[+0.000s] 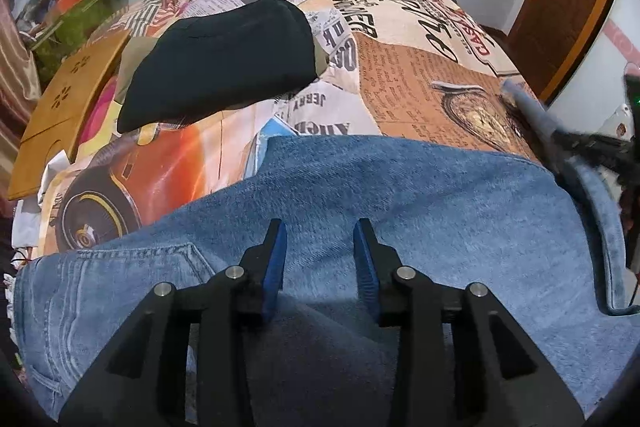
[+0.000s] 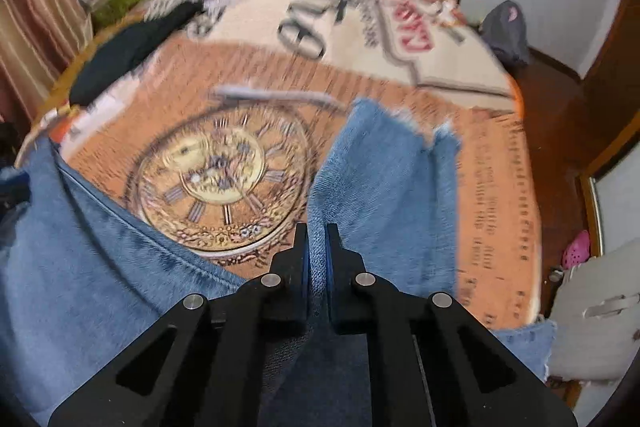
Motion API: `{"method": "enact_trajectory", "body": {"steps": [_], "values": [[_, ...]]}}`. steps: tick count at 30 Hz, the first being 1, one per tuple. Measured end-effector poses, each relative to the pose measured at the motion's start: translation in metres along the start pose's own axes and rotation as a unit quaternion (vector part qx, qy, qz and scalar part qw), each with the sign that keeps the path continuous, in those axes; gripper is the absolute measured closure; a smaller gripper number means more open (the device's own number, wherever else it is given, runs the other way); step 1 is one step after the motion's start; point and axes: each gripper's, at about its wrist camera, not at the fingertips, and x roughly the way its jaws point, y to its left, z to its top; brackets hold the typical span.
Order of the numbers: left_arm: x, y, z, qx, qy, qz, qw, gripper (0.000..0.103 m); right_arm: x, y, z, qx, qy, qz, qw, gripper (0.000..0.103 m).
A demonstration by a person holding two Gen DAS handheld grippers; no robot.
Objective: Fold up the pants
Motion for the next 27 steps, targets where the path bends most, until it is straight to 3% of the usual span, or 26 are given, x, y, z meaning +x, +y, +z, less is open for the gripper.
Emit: {"method": "enact_trajectory", "body": {"steps": [6,10,13,17,20,22,24,27], "values": [[-0.028,-0.032,-0.001,0.031,-0.017,-0.020,0.9992,0.067,-0.079,-0.033,-0.017,0.037,-0.085,-0.025,0.995,0.097],[-0.040,-0.061,-0.005,0.059,-0.021,-0.037,0.9973,0.064,-0.114,-0.054,-0.049,0.074,-0.107,-0.046,0.990,0.090],[-0.044,-0.084,-0.011,0.084,-0.020,-0.043,0.9953,0.064,-0.129,-0.071,-0.089,0.115,-0.105,-0.059,0.986,0.084],[-0.044,-0.104,-0.019,0.098,-0.010,-0.058,0.9935,0.064,-0.128,-0.084,-0.138,0.164,-0.070,-0.049,0.983,0.068],[-0.042,-0.119,-0.026,0.110,-0.001,-0.062,0.9920,0.064,-0.119,-0.087,-0.169,0.196,-0.038,-0.044,0.979,0.067],[-0.041,-0.126,-0.031,0.116,0.003,-0.063,0.9913,0.061,-0.113,-0.089,-0.181,0.219,-0.031,-0.033,0.975,0.065],[-0.040,-0.131,-0.034,0.118,0.004,-0.062,0.9910,0.055,-0.113,-0.094,-0.190,0.244,-0.035,-0.027,0.969,0.055],[-0.037,-0.135,-0.039,0.120,0.008,-0.062,0.9909,0.053,-0.118,-0.107,-0.198,0.278,-0.052,-0.041,0.958,0.047]]}}
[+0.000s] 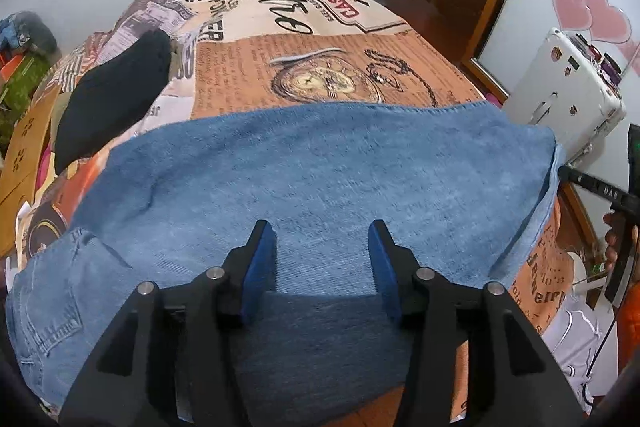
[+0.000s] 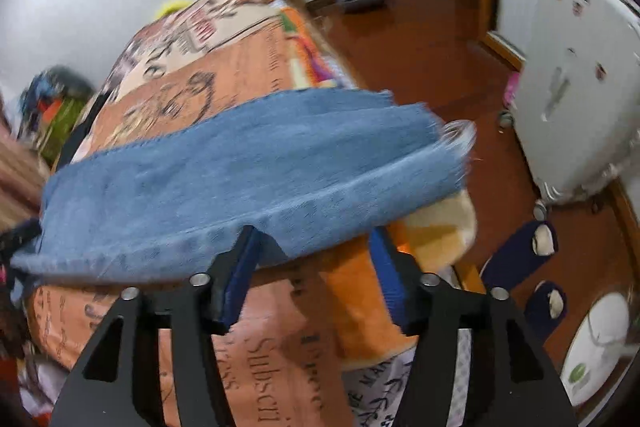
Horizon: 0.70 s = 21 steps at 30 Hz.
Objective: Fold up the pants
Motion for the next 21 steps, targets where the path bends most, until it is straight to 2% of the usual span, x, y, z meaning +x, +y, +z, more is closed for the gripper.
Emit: {"method": "enact_trajectory", "body": {"steps": [2,10,15,17,18,19,20,21], "values": [[0.001,-0.003,-0.002,0.002,-0.004,0.005,1.0000,0.052,0.000,-0.010,0.002,0.021,-0.004,0.002,1.000,0.043],[0.003,-0.006,-0.004,0.003,-0.010,0.014,0.9998,0.049,0.020,-0.051,0.018,0.139,-0.007,0.022,0.990,0.043],[0.003,-0.006,-0.003,0.002,-0.011,0.017,0.9998,0.049,0.039,-0.054,0.024,0.151,0.008,0.021,0.988,0.044],[0.003,-0.007,-0.003,0.002,-0.012,0.019,0.9997,0.049,0.042,-0.052,0.026,0.144,0.003,0.023,0.989,0.065],[0.003,-0.008,-0.003,0.003,-0.012,0.021,0.9997,0.049,0.041,-0.050,0.030,0.138,0.000,0.020,0.990,0.070],[0.003,-0.008,-0.003,0.004,-0.012,0.023,0.9997,0.049,0.038,-0.049,0.034,0.132,-0.005,0.017,0.991,0.082],[0.004,-0.009,-0.002,0.006,-0.011,0.023,0.9997,0.049,0.035,-0.048,0.040,0.124,-0.011,0.020,0.992,0.088],[0.004,-0.010,-0.002,0.006,-0.011,0.024,0.9996,0.049,0.032,-0.047,0.047,0.118,-0.018,0.029,0.992,0.090]]}}
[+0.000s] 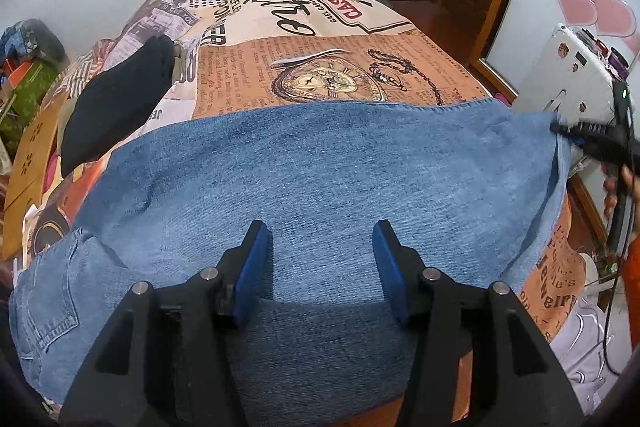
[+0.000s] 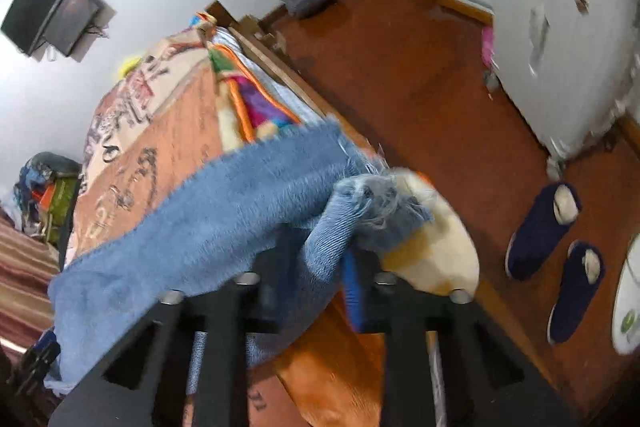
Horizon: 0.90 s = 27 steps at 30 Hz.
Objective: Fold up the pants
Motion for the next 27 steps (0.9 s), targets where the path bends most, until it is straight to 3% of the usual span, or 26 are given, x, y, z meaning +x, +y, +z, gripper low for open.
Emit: {"method": "enact_trajectory", "body": {"steps": [8,13,18,22,27], "values": [[-0.004,-0.005,0.001,-0.015,-0.002,0.008,0.9998,0.049,-0.038,0.062,0.061,-0.091,-0.077,0.053,0.991,0.095],[-0.019,-0.023,0.008,-0.006,-0.025,0.003,0.9997,0.050,-0.071,0.110,0.092,-0.153,-0.139,0.084,0.975,0.097],[-0.021,-0.047,0.014,0.021,-0.034,-0.003,0.9992,0.050,-0.095,0.126,0.100,-0.193,-0.187,0.093,0.959,0.097],[-0.001,-0.057,0.011,0.027,-0.004,-0.013,0.9996,0.050,-0.074,0.106,0.090,-0.202,-0.175,0.064,0.961,0.097],[0.008,-0.063,0.007,0.032,0.000,-0.010,0.9994,0.049,-0.008,0.045,0.063,-0.181,-0.068,0.001,0.981,0.095]]}}
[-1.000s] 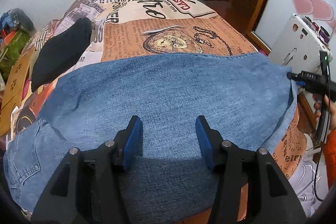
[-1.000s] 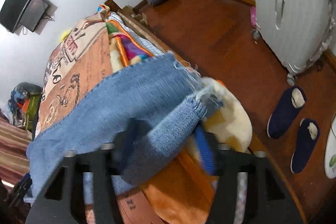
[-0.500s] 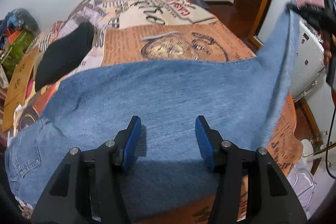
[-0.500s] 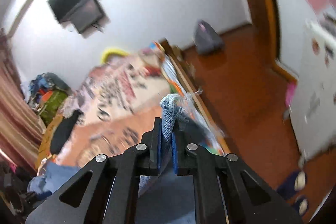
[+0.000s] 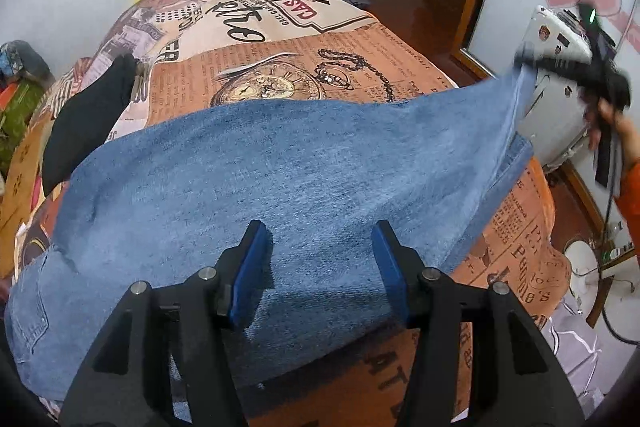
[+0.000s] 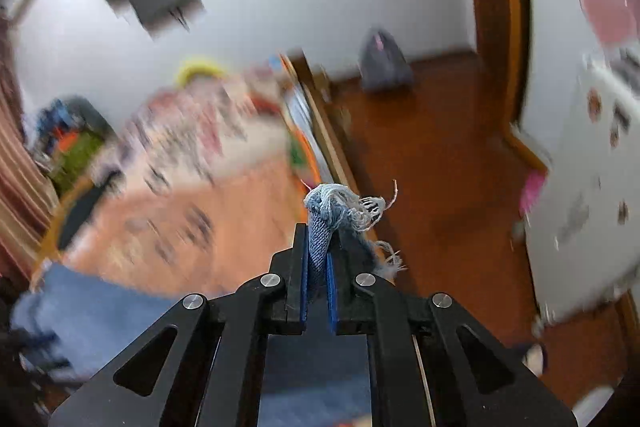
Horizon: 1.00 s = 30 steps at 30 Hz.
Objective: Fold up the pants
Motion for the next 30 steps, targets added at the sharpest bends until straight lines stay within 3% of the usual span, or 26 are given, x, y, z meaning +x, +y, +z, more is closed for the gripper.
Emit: {"method": "enact_trajectory", "body": {"steps": [3,6,8,11,16,21,24,30], "values": [[0.002,-0.002,0.001,0.003,0.002,0.002,1.0000,0.049,0.029,-0.022,-0.035,0.012,0.076,-0.017,0.997,0.092],[0.002,-0.006,0.002,0.008,0.003,0.002,1.0000,0.049,0.038,-0.029,-0.059,0.002,0.120,-0.056,0.991,0.071],[0.003,-0.009,0.003,0.013,0.003,0.000,0.9999,0.049,0.031,-0.031,-0.064,-0.004,0.116,-0.086,0.989,0.069],[0.005,-0.017,0.005,0.020,0.003,-0.003,0.9998,0.049,0.012,-0.034,-0.062,0.008,0.098,-0.087,0.991,0.069],[0.010,-0.033,0.007,0.038,0.001,-0.005,0.9993,0.049,-0.020,-0.006,-0.055,0.007,0.052,-0.032,0.998,0.061],[0.011,-0.041,0.006,0.043,-0.004,-0.002,0.9991,0.049,-0.003,0.028,-0.075,-0.022,0.078,0.020,0.996,0.060],[0.009,-0.039,0.005,0.037,-0.005,-0.011,0.9992,0.049,0.017,0.029,-0.097,-0.022,0.111,0.014,0.993,0.060],[0.004,-0.036,0.003,0.029,-0.011,-0.022,0.9993,0.049,0.001,0.011,-0.111,-0.006,0.111,-0.006,0.994,0.053]]}}
